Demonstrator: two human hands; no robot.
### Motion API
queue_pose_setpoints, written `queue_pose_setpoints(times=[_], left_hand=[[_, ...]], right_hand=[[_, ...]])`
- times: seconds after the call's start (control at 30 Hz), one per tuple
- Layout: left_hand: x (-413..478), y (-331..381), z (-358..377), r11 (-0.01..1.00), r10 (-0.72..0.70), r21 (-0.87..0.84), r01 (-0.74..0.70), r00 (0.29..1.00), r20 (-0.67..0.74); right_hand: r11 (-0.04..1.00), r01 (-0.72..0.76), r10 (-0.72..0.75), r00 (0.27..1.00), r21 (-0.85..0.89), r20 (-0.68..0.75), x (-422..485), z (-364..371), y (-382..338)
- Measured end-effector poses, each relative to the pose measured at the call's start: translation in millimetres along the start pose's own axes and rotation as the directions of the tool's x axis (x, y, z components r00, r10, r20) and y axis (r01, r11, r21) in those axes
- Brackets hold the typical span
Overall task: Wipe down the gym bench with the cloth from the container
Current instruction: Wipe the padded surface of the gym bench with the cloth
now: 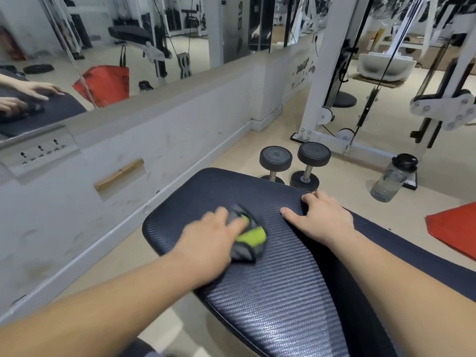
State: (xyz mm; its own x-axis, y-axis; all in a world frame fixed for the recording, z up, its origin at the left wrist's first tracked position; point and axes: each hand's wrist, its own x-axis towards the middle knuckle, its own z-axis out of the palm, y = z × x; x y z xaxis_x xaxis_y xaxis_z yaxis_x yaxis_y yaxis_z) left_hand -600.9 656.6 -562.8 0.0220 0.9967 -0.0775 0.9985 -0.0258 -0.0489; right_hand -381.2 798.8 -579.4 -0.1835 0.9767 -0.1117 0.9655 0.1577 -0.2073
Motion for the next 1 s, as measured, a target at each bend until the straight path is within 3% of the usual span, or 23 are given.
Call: queue_pose_setpoints(times=[0.07,0.1,0.13,0.23,0.3,0.33,0.4,0.47,0.5,0.57,0.67,0.7,0.77,0.8,0.87,0.9,1.0], left_hand=[[19.4,2.4,-3.3,0.981,-0.195,0.015,0.195,0.981,-0.01],[20.5,13.5,-5.0,0.976,-0.215,0.025,0.215,0.976,0.015],[15.1,26.8,-6.4,0.984,-0.175,0.019,0.175,0.984,0.033],[-18.4,36.1,-1.6,0.989,0.14,-0.041,-0.141,0.99,-0.005],[-9.4,1.1,4.3,0.98,0.193,-0.045,-0.195,0.98,-0.037],[2.0,-18.4,6.8,0.993,0.115,-0.026,-0.115,0.993,-0.014],[24.8,-44.6,4.4,0.982,-0.184,-0.038,0.183,0.983,-0.03],[35.1,-38.0,0.2,0.949,-0.315,-0.032,0.314,0.949,-0.022],[33.1,-27.9,-0.7,0.957,-0.29,-0.032,0.29,0.957,0.0],[12.6,-12.3,1.1,0.991,-0.088,-0.099,0.089,0.996,0.007],[6.9,-40.0,1.5,0.975,0.149,-0.167,-0.149,0.989,-0.01],[18.7,-55.4,3.1,0.984,0.119,-0.135,-0.117,0.993,0.008],[46.6,-76.4,5.3,0.983,-0.155,-0.102,0.153,0.988,-0.006],[57.5,-73.7,3.5,0.95,-0.302,-0.093,0.299,0.953,-0.014],[69.1,-42.3,-1.2,0.915,-0.402,-0.031,0.401,0.916,-0.001],[68.8,-19.1,-1.6,0.932,-0.363,-0.018,0.363,0.932,-0.006],[54.4,29.0,-2.0,0.994,0.005,-0.111,-0.007,1.0,-0.021]], right_hand=[[1.0,0.0,0.0,1.0,0.011,0.0,-1.2,1.5,-0.4],[1.0,-0.001,0.001,1.0,0.012,-0.002,-1.1,1.7,-0.5],[1.0,-0.004,0.004,1.0,0.008,-0.002,-0.8,1.3,-0.5],[1.0,-0.005,0.005,1.0,-0.007,0.002,1.8,0.9,0.3],[1.0,-0.005,0.005,1.0,-0.008,0.001,3.7,0.5,1.6],[1.0,-0.003,0.003,1.0,-0.003,0.002,4.0,0.2,2.3],[1.0,0.004,-0.004,1.0,0.011,0.006,2.8,-0.6,2.1],[1.0,0.007,-0.007,1.0,0.011,0.011,1.3,-1.4,-0.6],[1.0,0.005,-0.005,1.0,0.002,0.016,1.1,-2.2,-2.5],[1.0,-0.006,0.006,1.0,-0.016,0.013,1.6,-1.2,-5.1],[1.0,-0.008,0.008,1.0,-0.008,0.003,3.4,0.1,-4.0],[1.0,-0.009,0.009,1.0,-0.013,0.01,2.9,0.0,-3.7],[1.0,-0.001,0.001,1.0,-0.02,0.014,2.7,0.0,-3.1],[1.0,-0.001,0.001,1.0,-0.019,0.017,2.9,-0.3,-3.1],[1.0,0.001,0.0,1.0,-0.019,0.019,3.0,-0.8,-3.5],[1.0,-0.002,0.002,1.0,-0.02,0.017,2.1,-1.7,-3.8],[1.0,0.029,-0.029,0.999,-0.011,0.024,5.6,-4.4,-0.8]])
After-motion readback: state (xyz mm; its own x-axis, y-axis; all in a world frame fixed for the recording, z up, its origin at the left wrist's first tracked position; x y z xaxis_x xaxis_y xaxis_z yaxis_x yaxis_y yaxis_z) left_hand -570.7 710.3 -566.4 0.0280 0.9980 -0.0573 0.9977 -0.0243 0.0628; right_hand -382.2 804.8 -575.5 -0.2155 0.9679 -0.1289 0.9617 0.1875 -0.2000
